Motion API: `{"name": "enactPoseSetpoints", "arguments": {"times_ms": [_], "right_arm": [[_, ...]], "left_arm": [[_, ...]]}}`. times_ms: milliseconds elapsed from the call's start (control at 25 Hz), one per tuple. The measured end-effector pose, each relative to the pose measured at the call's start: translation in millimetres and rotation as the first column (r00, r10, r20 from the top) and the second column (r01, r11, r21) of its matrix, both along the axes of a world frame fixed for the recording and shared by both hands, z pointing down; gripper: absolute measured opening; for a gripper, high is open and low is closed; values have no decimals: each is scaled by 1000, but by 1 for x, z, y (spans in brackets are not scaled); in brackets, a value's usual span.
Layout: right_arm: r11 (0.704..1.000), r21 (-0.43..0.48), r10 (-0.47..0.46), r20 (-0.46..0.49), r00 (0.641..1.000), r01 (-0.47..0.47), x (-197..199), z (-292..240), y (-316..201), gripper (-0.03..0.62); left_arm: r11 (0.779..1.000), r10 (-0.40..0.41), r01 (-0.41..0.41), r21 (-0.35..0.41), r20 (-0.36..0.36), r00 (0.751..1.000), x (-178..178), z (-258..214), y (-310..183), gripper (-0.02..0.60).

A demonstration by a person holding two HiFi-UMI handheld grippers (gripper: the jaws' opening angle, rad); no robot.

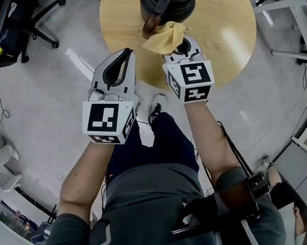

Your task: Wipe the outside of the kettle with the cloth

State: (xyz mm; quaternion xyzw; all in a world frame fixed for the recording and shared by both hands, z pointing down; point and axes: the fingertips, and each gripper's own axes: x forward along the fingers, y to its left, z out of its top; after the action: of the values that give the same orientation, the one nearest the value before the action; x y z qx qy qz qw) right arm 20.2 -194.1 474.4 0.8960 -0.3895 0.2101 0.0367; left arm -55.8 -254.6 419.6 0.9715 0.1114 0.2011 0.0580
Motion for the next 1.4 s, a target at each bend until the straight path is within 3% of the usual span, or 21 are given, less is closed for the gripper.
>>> {"name": "enactPoseSetpoints", "arguments": {"times_ms": [200, 520, 680, 880, 1040, 1400], "right_arm": [[999, -39, -18, 38, 999, 19, 3, 38, -7, 63], [992, -128, 12, 189, 982, 13, 4, 90, -5, 63], [989, -143, 13, 223, 975, 20, 5, 96, -5, 63], [991, -130, 15, 269, 963, 21, 7, 96, -4, 63], [993, -109, -21, 296, 955, 55, -15, 78, 1, 63], [990, -35, -129, 166, 978, 136, -54, -39, 28, 64]], "left_arm": [[1000, 11, -11, -7, -12, 1000, -8, 1, 2, 26], [1000, 28, -29, -7, -29, 999, -12, 0, 2, 19], [998, 55, -55, -7, -47, 997, -13, -6, 6, 14], [998, 39, -37, 45, -36, 999, -19, -16, 6, 14], [996, 25, -24, 81, -9, 1000, -39, -35, 6, 14], [993, 98, -97, 69, -24, 995, -62, -95, 25, 9]]}}
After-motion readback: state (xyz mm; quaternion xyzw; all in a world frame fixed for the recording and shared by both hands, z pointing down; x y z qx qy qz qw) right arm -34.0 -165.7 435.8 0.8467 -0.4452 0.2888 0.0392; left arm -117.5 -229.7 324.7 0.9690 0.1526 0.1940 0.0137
